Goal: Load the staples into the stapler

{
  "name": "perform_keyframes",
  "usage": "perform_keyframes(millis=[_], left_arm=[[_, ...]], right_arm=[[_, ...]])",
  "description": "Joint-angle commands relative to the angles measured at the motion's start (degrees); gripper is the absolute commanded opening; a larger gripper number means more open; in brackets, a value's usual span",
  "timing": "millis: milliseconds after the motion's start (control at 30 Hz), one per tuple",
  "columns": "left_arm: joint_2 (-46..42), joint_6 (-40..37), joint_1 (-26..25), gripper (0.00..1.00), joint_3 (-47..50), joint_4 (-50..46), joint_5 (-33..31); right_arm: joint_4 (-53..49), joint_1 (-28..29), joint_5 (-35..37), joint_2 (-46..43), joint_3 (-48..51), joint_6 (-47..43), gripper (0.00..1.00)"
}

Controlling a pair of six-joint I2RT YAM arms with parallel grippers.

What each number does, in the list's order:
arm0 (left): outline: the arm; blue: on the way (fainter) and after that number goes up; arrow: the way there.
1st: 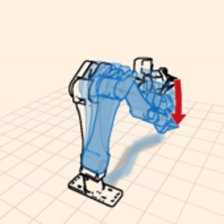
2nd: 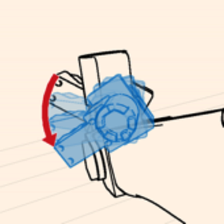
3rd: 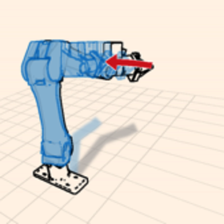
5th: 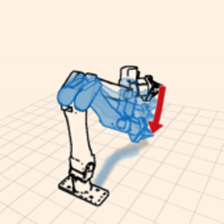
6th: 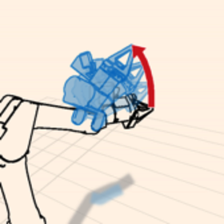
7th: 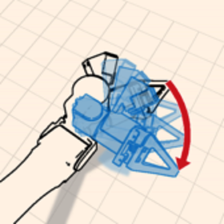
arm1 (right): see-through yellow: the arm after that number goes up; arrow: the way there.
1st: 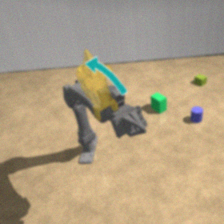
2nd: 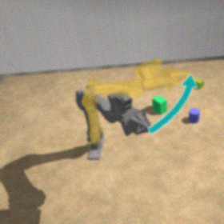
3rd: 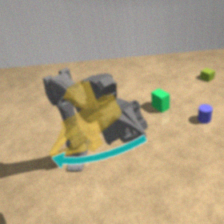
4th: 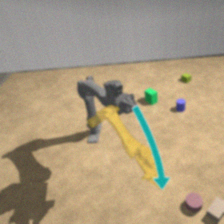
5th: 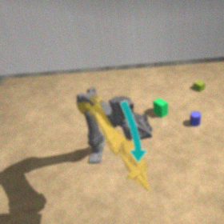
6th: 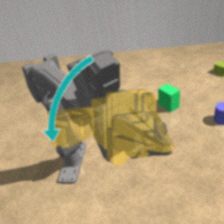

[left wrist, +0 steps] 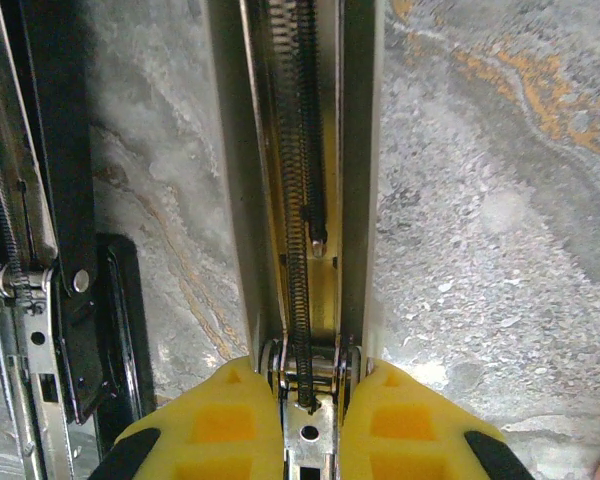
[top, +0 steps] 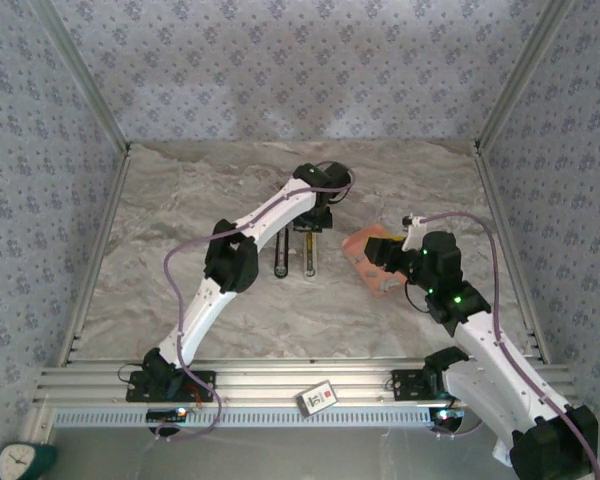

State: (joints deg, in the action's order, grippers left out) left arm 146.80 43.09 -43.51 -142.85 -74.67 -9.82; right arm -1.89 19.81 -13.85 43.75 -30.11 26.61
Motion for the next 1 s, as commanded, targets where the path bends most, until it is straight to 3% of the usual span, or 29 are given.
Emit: perform_keyframes(millis=[0, 67, 233, 367, 733, 833, 967], left_arm=[[0.2, 2.2, 0.5, 0.03, -2.7, -2.5, 1.0], [0.3, 2.2, 0.4, 0.05, -2.7, -2.6, 1.1], [0.2, 2.1, 0.5, 0.25, -3.3, -2.5, 1.6], [-0.2, 1.6, 0.5, 0.33, -5.0, -3.1, 1.9], [-8.0, -1.0, 0.5, 0.4, -4.7, -5.2, 0.6], [-12.7, -2.4, 0.5, 0.43, 0.4, -3.9, -0.2], [-23.5, -2.7, 0.7, 0.53, 15.7, 4.2, 1.1]], right_arm=[[-0.7, 0.5, 0.9, -0.8, 0.5, 0.7, 0.54], [-0.7, 0.5, 1.0, -0.7, 0.5, 0.7, 0.53], [-0.9, 0.6, 1.1, -0.7, 0.4, 0.9, 0.53], [-2.0, 0.6, 1.5, -0.5, -0.3, 1.1, 0.53], [-10.2, 3.0, 5.0, 1.7, -5.0, 2.0, 0.52], [-14.5, 4.5, 7.1, 4.3, -7.3, 2.3, 0.52], [-21.0, 6.4, 9.9, 9.5, -11.1, 2.8, 0.52]])
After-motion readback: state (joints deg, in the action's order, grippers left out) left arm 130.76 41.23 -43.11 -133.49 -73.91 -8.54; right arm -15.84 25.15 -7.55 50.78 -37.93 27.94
